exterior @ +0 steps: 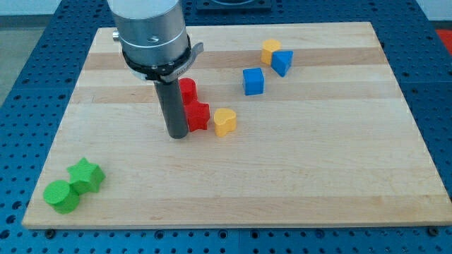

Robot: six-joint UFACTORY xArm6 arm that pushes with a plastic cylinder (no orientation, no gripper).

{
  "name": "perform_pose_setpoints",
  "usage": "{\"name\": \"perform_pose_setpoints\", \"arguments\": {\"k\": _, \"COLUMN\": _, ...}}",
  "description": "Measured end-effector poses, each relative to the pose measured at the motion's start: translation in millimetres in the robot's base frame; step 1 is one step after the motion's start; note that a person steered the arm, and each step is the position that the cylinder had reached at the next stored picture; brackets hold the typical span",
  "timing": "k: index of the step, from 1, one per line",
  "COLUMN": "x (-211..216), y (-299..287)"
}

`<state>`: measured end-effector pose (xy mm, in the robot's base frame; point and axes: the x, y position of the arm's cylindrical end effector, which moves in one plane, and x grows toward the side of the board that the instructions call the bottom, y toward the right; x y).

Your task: Place the red blocks at the bottom center of the board

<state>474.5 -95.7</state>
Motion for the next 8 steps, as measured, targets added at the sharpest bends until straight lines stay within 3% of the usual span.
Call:
{"name": "perform_pose_setpoints", "arguments": {"k": 1, "x": 0, "y": -1}}
{"name": "perform_pose_setpoints", "arguments": {"k": 3, "x": -73, "y": -73}}
{"name": "perform_pose_setpoints", "arguments": {"k": 4, "x": -112, "y": -68}}
{"name": "perform_pose_setpoints", "arguments": {"k": 5, "x": -127, "y": -22}}
{"name": "perform_pose_setpoints", "arguments": {"k": 8, "x": -126, "y": -6}}
